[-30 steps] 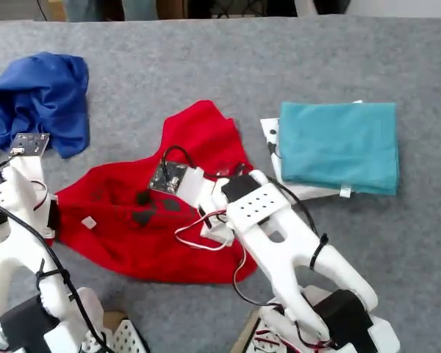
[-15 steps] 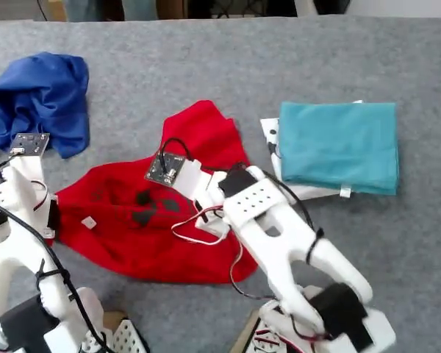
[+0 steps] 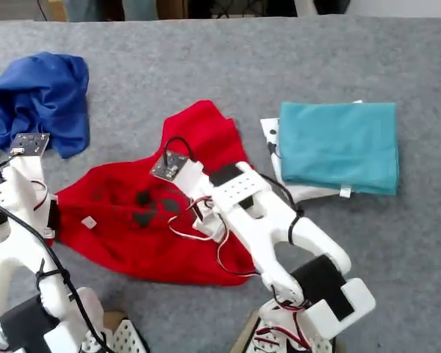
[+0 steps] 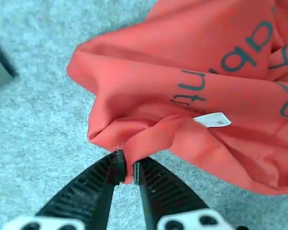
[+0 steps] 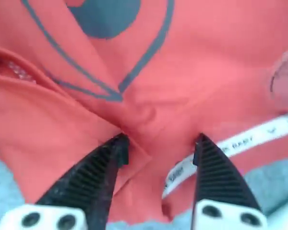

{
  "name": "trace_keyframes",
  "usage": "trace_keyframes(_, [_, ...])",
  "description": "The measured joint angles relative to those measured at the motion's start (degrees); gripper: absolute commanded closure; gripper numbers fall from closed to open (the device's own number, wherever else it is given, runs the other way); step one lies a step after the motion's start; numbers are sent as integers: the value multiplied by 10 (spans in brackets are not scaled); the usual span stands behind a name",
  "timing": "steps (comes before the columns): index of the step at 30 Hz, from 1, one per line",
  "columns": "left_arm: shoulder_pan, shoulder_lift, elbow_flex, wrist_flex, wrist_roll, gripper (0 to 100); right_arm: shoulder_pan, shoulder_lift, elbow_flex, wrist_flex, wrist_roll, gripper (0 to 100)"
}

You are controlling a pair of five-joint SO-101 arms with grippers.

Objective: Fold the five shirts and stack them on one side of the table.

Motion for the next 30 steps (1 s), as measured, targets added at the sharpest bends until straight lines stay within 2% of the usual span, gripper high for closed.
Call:
trace_keyframes(6, [0, 0, 0, 0, 0, 971, 0, -84, -22, 67, -58, 766])
trace_keyframes(14, [0, 0, 0, 0, 0, 971, 0, -120, 1, 84, -152, 766])
trace_keyframes(16, [0, 0, 0, 0, 0, 971, 0, -120, 4, 85, -175, 792])
trace_keyframes(20, [0, 0, 0, 0, 0, 971, -9, -101, 4, 85, -202, 894])
trace_keyframes(24, [0, 0, 0, 0, 0, 971, -35, -64, 4, 71, -216, 881])
trace_keyframes(30, [0, 0, 0, 0, 0, 971, -37, 3, 3, 53, -236, 869])
